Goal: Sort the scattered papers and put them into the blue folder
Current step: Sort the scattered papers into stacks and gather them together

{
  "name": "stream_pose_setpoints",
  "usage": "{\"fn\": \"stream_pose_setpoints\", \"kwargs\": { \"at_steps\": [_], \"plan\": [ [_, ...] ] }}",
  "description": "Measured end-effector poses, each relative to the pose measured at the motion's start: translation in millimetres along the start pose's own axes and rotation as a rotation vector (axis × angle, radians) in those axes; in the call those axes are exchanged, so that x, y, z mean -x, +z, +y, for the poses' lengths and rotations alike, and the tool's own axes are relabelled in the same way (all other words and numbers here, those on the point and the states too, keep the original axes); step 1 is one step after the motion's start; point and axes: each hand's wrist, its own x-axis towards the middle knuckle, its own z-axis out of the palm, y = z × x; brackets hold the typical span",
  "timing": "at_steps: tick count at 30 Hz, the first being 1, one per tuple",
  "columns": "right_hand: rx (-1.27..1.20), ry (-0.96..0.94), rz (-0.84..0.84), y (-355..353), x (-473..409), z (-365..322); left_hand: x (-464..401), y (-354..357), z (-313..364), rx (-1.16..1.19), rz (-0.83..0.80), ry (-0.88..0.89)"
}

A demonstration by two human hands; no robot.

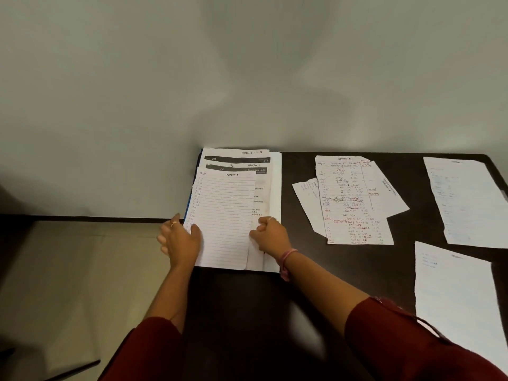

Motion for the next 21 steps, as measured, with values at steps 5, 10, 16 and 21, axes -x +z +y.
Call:
{"fn": "stream_pose_setpoints", "kwargs": {
  "at_steps": [5, 10, 16, 21],
  "plan": [
    [-0.036, -0.021, 0.094, -26, 17, 22, 23, 14, 13, 0.090, 0.022, 0.070],
    [-0.117, -0.064, 0.153, -48, 33, 52, 50, 33, 31, 0.136, -0.022, 0.148],
    [-0.134, -0.177, 0.310, -79, 61, 98, 88, 54, 46, 0.150, -0.112, 0.254],
    [-0.131, -0.143, 0.467, -110, 86, 145, 125, 71, 55, 0.110, -0.190, 0.325]
  ]
}}
